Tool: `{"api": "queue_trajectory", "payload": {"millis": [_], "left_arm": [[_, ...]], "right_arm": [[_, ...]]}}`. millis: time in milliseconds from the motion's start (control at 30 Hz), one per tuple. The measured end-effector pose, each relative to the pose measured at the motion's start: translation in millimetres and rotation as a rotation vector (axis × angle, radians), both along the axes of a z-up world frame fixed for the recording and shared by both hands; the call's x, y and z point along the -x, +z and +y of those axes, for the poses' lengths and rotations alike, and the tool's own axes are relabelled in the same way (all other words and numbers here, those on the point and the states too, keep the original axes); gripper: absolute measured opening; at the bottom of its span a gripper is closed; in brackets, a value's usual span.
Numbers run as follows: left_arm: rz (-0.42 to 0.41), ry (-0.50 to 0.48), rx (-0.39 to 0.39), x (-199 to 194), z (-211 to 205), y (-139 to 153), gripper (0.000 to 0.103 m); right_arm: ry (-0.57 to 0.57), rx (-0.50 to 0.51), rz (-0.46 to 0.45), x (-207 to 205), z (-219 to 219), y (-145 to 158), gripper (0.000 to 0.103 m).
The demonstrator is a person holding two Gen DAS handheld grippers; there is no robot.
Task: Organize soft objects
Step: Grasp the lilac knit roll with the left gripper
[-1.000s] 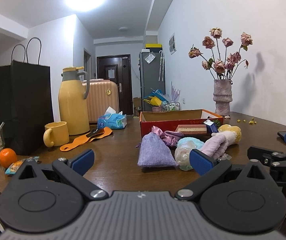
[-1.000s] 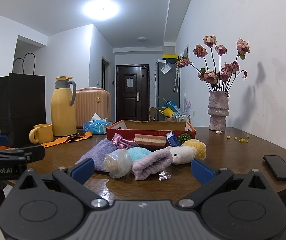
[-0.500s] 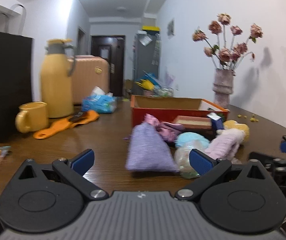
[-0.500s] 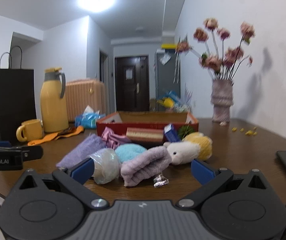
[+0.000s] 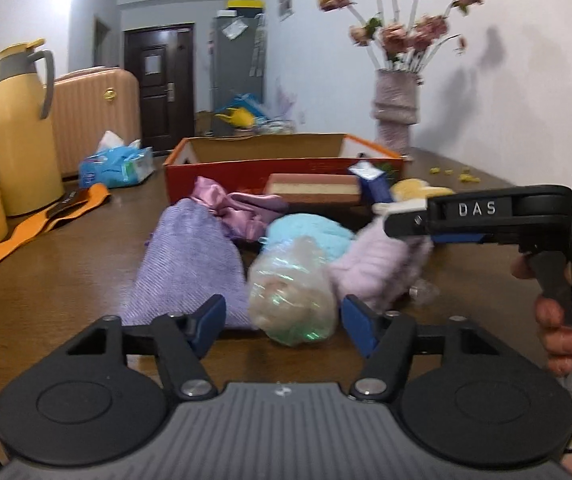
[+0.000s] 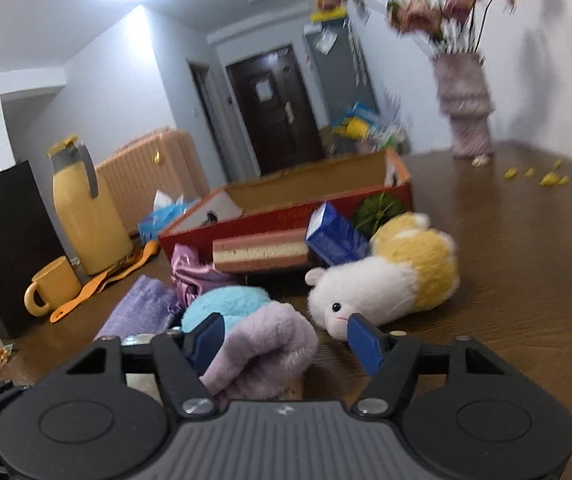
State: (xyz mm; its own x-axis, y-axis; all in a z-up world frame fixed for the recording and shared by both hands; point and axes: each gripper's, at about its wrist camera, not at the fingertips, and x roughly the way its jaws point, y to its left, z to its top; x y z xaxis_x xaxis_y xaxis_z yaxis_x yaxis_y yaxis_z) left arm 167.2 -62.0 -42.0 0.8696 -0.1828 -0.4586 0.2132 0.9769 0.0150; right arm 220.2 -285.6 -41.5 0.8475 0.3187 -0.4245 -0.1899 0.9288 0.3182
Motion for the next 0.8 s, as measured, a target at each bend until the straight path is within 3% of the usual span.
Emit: {"api": "queue_trajectory", "payload": {"millis": [33,100,200,267,367,467,600,800], "left_arm": [[0.002,0.021,-0.009,-4.5,0.2,-0.6,0.062],[0.008,0.06,-0.018,-10.3,2.2,-0.1,0.059],[0.028,0.096,-0.019,-11.8,5.9,2.5,0.062],[0.034,0.109,-0.006,-4.2,11.5,6.0,0.076],[0.055,0.104,0.028,15.4,20.6,10.0,0.076],[0.082,0.078,0.079,32.7,21.1,10.9,0.075],[0.142,-0.027,0.169,39.6,14.9,9.5,0.074],[0.232,-0.028,0.273,24.9,7.6,2.7,0.061]], "right_arm": [[0.019,-0.016,0.02,-8.8,-0.5,-3.0,0.03],[0.039,-0.068,0.027,-16.5,-2.7,-3.3,0.025],[0.066,-0.06,-0.026,-4.1,2.8,7.9,0.021],[0.073,-0.086,-0.064,15.9,5.0,14.3,0.021],[0.061,-0.089,-0.092,53.4,10.7,12.6,0.021],[0.007,-0.04,-0.077,84.9,19.7,-5.5,0.021],[-0.051,0.024,-0.068,101.9,22.6,-24.4,0.023],[-0.021,-0.024,-0.093,115.8,3.7,-18.8,0.043]]}}
